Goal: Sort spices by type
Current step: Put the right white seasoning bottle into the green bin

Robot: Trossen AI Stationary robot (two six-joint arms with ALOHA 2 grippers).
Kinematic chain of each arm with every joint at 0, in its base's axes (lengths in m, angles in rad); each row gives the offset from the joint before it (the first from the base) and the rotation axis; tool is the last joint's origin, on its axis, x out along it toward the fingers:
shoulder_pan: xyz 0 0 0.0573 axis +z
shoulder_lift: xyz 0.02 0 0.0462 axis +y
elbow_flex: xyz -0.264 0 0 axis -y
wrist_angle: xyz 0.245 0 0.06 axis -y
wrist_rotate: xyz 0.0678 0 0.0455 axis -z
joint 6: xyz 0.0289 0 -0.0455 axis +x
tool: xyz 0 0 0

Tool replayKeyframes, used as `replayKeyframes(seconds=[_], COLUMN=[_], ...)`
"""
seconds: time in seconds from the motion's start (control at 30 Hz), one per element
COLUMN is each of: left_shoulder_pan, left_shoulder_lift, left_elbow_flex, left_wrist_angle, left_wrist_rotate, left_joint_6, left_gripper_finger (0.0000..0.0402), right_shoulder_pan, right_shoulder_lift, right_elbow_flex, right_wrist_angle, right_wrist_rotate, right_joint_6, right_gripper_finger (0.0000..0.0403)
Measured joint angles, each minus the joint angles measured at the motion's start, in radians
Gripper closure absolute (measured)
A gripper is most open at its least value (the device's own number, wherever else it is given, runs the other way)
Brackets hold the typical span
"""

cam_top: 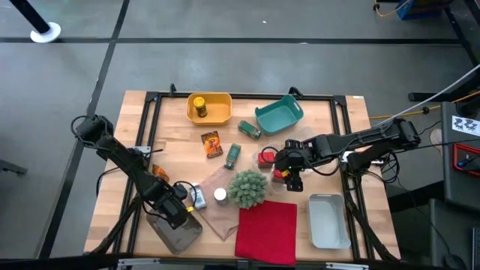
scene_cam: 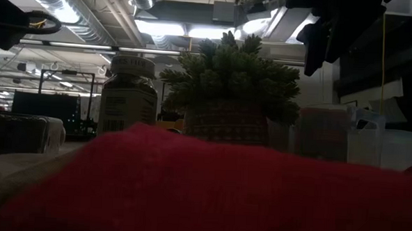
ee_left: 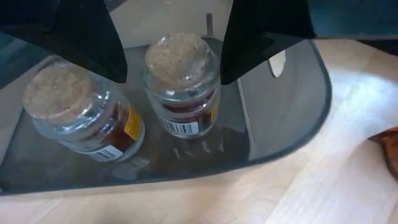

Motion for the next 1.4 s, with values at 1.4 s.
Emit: replayKeyframes(seconds=[1.4], left_shoulder_pan=[0.042], left_shoulder_lift=[-0.001], left_elbow_flex=[0.215], left_wrist_angle=[-0.088], left_wrist_rotate=[-0.451], left_joint_6=[0.227], left_gripper_finger=[0.016], right_shoulder_pan=[0.0], right_shoulder_lift=[0.0], right_elbow_flex=[0.0], right_wrist_angle=[0.127], right_wrist_rotate=[0.0], right_joint_6=[-0.002], right_gripper_finger=[0.0079])
